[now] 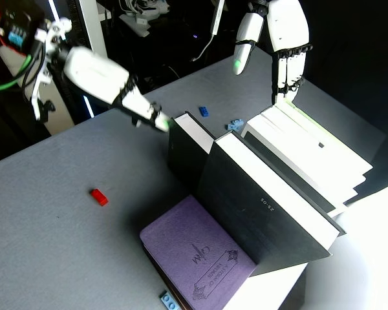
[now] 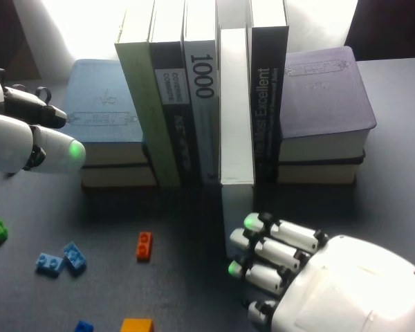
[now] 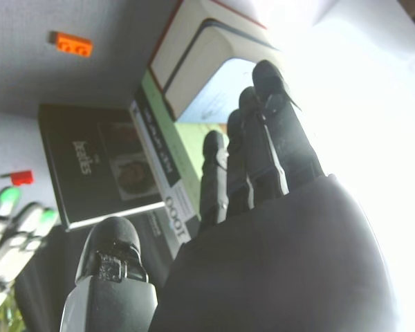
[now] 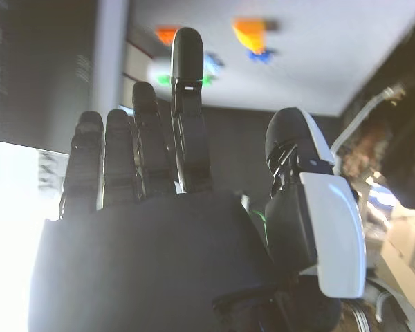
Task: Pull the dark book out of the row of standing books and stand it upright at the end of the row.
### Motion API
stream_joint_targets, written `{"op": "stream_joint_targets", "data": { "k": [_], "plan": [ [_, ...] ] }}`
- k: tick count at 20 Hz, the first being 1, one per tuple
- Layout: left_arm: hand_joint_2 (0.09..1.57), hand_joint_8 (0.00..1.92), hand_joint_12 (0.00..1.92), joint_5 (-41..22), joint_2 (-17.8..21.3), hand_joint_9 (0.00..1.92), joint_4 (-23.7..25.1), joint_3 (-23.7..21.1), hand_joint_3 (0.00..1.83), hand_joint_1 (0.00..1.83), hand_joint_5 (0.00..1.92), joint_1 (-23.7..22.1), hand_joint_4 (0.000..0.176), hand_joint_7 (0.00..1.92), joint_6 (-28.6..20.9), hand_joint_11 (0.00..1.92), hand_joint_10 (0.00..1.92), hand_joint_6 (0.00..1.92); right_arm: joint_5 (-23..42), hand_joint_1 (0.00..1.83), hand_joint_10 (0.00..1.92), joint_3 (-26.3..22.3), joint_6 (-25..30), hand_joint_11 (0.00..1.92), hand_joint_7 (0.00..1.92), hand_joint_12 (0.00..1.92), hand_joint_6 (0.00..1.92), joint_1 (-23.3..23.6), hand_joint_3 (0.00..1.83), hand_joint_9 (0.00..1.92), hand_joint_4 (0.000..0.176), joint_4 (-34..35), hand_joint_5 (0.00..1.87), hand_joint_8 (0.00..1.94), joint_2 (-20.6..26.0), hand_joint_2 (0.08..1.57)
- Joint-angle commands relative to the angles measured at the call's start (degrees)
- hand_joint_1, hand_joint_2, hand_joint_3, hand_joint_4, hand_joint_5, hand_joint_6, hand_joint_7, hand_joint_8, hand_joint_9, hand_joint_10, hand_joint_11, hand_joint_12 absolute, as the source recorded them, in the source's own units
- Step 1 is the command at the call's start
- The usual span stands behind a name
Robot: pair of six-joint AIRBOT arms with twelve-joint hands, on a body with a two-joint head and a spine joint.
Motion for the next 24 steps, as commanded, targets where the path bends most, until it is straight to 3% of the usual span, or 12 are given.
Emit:
{"op": "stream_joint_targets", "data": {
  "k": [1,3,6,8,13,18,19,20,21,22,23,24],
  "plan": [
    [1.20,0.00,0.02,-3.80,0.66,0.29,1.86,0.21,0.00,0.00,0.19,-0.64,0.059,0.21,-0.23,0.40,0.00,0.00,3.44,0.00,0.01,-0.52,0.12,0.00,0.27,0.00,0.67,0.62,0.00,0.02,0.000,-3.42,0.68,0.01,0.96,1.24],
    [1.17,0.01,0.02,-3.80,0.66,0.30,1.86,0.21,0.00,0.00,0.20,-0.64,0.074,0.24,-0.23,0.41,0.01,0.00,4.53,0.00,0.01,-1.18,0.16,0.00,0.26,0.00,0.72,1.20,0.00,0.02,0.000,-3.34,0.64,0.00,2.22,1.22],
    [1.20,0.00,0.02,-3.80,0.66,0.29,1.86,0.19,0.01,0.00,0.18,-0.66,0.055,0.21,-0.23,0.39,0.00,0.00,6.05,0.00,0.01,-2.47,-0.56,0.00,0.29,0.00,0.68,2.55,0.01,0.02,0.000,-0.31,0.68,0.00,5.61,1.24],
    [1.19,0.01,0.02,-3.82,0.65,0.31,1.86,0.14,0.00,0.00,0.21,-0.74,0.067,0.24,-0.23,0.42,0.01,0.01,7.47,0.00,0.01,-3.95,-0.56,0.00,0.24,0.00,0.71,3.03,0.00,0.02,0.000,-0.30,0.64,0.00,8.45,1.22],
    [1.20,0.00,0.01,-3.82,0.65,0.30,1.88,0.13,0.00,0.00,0.19,-0.73,0.054,0.22,-0.22,0.40,0.00,0.00,9.49,0.00,0.01,-5.17,2.02,0.00,0.27,0.00,0.72,5.38,0.01,0.03,0.000,-0.32,0.63,0.01,12.39,1.24],
    [1.19,0.00,0.02,-3.80,0.65,0.31,1.99,0.05,0.00,0.00,0.19,-0.77,0.056,0.24,0.15,0.41,0.00,0.00,10.60,0.00,0.05,-4.79,9.31,0.03,0.31,0.02,0.72,5.87,0.01,0.10,0.000,-9.76,0.62,0.02,16.88,1.24],
    [1.20,0.01,0.03,-3.80,0.65,0.34,1.99,0.00,0.00,0.00,0.20,-0.77,0.056,0.27,0.15,0.44,0.01,0.01,10.84,0.00,0.14,-4.49,10.41,0.00,0.35,0.47,0.73,5.87,0.00,0.12,0.000,-11.16,0.57,0.01,17.29,1.24],
    [1.20,0.01,0.03,-3.80,0.65,0.34,1.98,-0.02,0.00,0.00,0.20,-0.76,0.056,0.27,0.14,0.44,0.01,0.01,10.86,0.00,0.14,-3.73,12.43,0.00,0.35,0.47,0.73,5.81,0.00,0.12,0.000,-13.07,0.57,0.01,17.95,1.24],
    [1.20,0.01,0.03,-3.80,0.65,0.39,1.98,-0.01,0.00,0.00,0.26,-0.75,0.065,0.35,0.14,0.49,0.00,0.00,10.71,0.00,0.36,-3.22,13.50,0.00,0.52,1.03,0.72,5.69,0.00,0.27,0.000,-13.83,0.55,0.06,18.31,1.23],
    [1.22,0.01,0.05,-3.80,0.65,0.47,1.98,0.01,0.00,0.00,0.32,-0.75,0.060,0.42,0.14,0.55,0.01,0.01,9.99,0.00,0.79,-2.19,15.67,0.00,0.64,1.44,0.74,5.20,0.00,0.27,0.000,-15.34,0.58,0.11,18.96,1.23],
    [1.22,0.01,0.06,-3.79,0.65,0.49,1.98,-0.01,0.00,0.00,0.34,-0.75,0.062,0.44,0.14,0.57,0.01,0.01,9.46,0.00,1.07,-1.02,18.79,0.00,0.66,1.64,0.79,3.83,0.00,0.23,0.000,-18.72,0.55,0.15,19.79,1.23],
    [1.24,0.01,0.08,-3.78,0.65,0.56,1.98,-0.03,0.00,0.00,0.38,-0.75,0.056,0.49,0.13,0.63,0.01,0.01,9.53,0.00,1.26,-0.27,20.22,0.00,0.64,1.84,0.93,2.97,0.00,0.25,0.000,-20.41,0.51,0.41,20.14,1.24]
  ]
}}
